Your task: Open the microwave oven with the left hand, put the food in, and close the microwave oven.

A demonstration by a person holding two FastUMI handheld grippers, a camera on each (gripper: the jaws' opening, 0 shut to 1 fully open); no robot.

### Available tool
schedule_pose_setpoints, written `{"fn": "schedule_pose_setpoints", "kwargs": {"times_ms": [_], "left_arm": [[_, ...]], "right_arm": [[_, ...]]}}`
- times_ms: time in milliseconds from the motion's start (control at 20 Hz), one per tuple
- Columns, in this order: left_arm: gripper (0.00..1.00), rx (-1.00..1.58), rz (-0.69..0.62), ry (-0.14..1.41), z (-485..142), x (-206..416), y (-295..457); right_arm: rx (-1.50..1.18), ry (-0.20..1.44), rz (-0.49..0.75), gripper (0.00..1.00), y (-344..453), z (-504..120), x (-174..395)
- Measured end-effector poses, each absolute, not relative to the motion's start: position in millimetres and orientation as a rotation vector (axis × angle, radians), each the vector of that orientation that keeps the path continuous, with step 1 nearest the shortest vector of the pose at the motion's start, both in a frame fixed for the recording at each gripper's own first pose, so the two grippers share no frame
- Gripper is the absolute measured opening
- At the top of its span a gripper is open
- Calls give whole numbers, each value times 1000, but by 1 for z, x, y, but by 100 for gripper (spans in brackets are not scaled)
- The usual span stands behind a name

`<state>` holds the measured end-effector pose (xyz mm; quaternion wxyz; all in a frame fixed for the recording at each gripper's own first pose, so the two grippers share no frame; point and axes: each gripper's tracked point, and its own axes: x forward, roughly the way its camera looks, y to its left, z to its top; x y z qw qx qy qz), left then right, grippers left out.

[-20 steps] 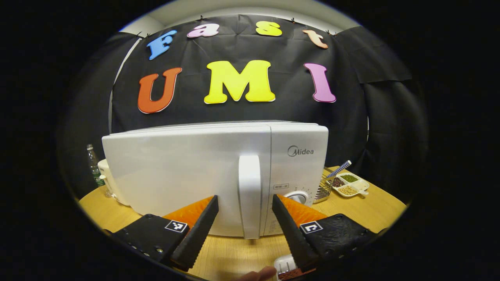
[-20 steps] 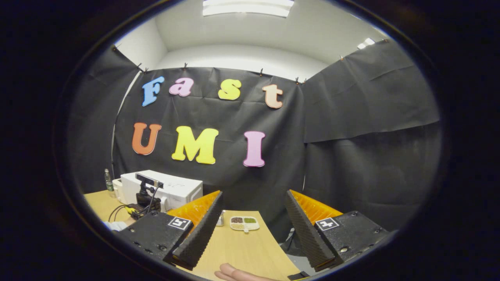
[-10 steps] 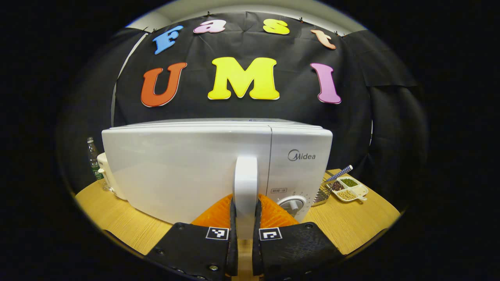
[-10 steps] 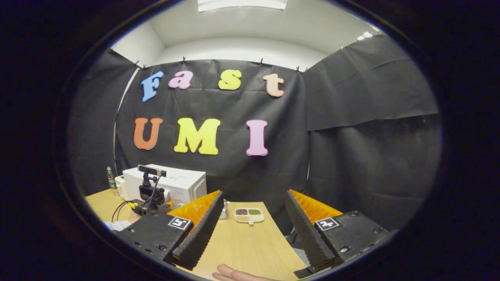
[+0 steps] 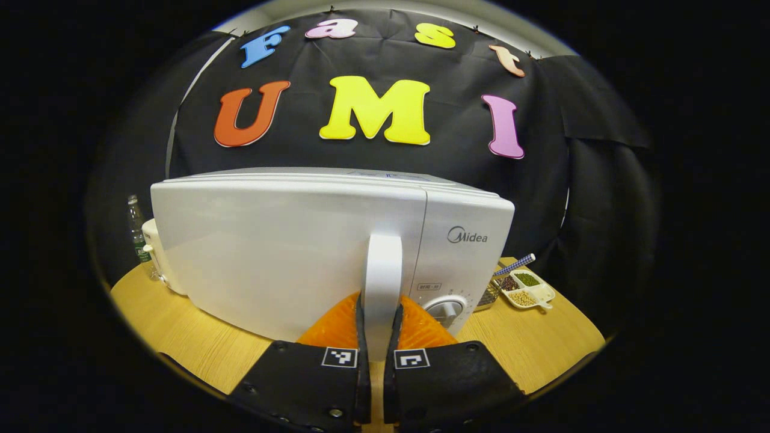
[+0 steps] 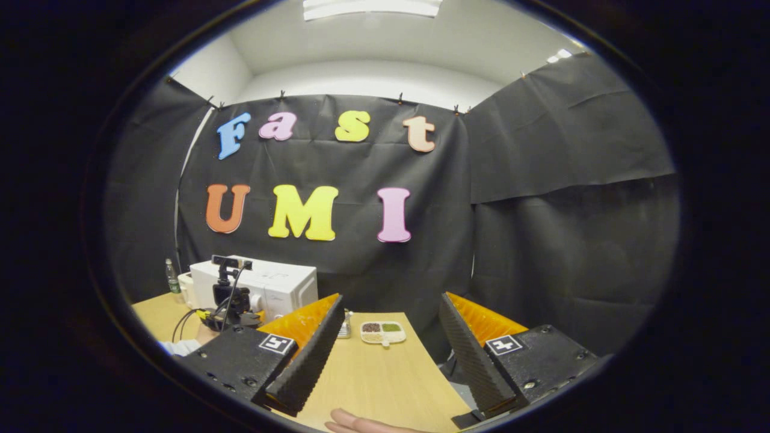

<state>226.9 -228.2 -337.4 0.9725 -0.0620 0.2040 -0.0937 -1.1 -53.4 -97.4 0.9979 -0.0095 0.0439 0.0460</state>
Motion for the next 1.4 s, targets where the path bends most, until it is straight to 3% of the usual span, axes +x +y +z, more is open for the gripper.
{"fn": "schedule_pose_setpoints", "kwargs": {"times_ms": [200,250,300,350,450,500,550,600,750,800,900,1000,1050,1100,1350,1400], "left_arm": [[8,-144,-217,373,-334,205,-219],[8,-145,-227,365,-331,197,-217],[8,-130,-238,363,-331,192,-214],[8,-118,-247,362,-330,186,-211],[8,-122,-270,369,-330,175,-205],[8,-122,-285,377,-328,167,-202],[12,-118,-301,381,-328,162,-200],[12,-103,-324,381,-327,154,-195],[12,-114,-375,374,-325,130,-179],[12,-117,-387,368,-323,122,-173],[12,-105,-392,357,-320,108,-159],[12,-96,-390,352,-320,93,-143],[12,-92,-393,349,-320,87,-136],[11,-90,-396,343,-320,81,-128],[16,-92,-397,325,-318,48,-75],[16,-90,-387,325,-319,41,-61]], "right_arm": [[-2,102,85,100,-55,-103,2],[-4,105,85,95,-53,-103,3],[-4,107,86,100,-50,-102,2],[-2,111,88,95,-48,-102,1],[2,110,94,95,-45,-101,-3],[2,106,95,100,-45,-100,-4],[-1,104,94,100,-45,-99,-5],[-3,102,94,95,-44,-99,-7],[-9,104,100,95,-41,-100,-13],[-11,105,104,100,-38,-101,-15],[-15,103,119,95,-32,-102,-20],[-19,104,143,100,-22,-104,-27],[-23,104,156,95,-16,-105,-30],[-30,101,171,100,-11,-105,-33],[-54,102,220,95,14,-108,-47],[-45,105,225,100,17,-109,-49]]}}
